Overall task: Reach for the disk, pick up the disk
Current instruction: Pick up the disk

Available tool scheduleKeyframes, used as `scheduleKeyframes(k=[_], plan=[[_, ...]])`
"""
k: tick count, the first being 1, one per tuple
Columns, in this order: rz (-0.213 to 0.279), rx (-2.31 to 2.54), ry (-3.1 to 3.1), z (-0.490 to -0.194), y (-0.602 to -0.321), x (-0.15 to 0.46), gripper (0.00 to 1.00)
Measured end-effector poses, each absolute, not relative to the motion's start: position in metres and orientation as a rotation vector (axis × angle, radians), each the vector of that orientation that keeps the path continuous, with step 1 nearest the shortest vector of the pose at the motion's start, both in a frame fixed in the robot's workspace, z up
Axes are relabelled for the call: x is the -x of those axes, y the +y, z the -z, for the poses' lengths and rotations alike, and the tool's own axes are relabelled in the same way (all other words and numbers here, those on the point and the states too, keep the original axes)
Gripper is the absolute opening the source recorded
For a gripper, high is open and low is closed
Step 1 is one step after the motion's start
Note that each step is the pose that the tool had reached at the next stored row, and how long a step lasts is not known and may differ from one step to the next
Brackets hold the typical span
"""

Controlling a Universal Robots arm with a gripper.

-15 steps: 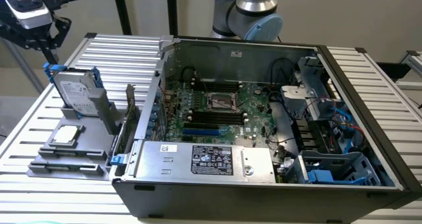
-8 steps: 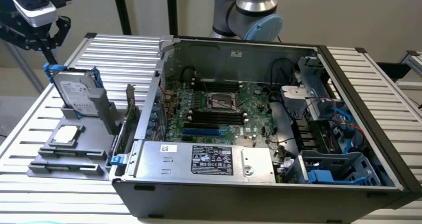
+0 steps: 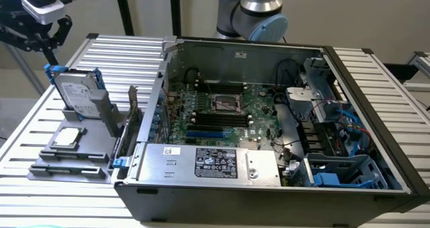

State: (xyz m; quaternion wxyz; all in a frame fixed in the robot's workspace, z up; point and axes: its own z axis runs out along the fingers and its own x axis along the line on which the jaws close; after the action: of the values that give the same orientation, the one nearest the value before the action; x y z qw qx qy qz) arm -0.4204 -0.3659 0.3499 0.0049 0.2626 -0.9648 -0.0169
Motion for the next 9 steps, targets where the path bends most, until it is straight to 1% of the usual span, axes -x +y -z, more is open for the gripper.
scheduleKeyframes(k=[9], plan=[[0.052, -1.065, -2.942, -0.3533, -0.3659, 0.4204, 0.11]])
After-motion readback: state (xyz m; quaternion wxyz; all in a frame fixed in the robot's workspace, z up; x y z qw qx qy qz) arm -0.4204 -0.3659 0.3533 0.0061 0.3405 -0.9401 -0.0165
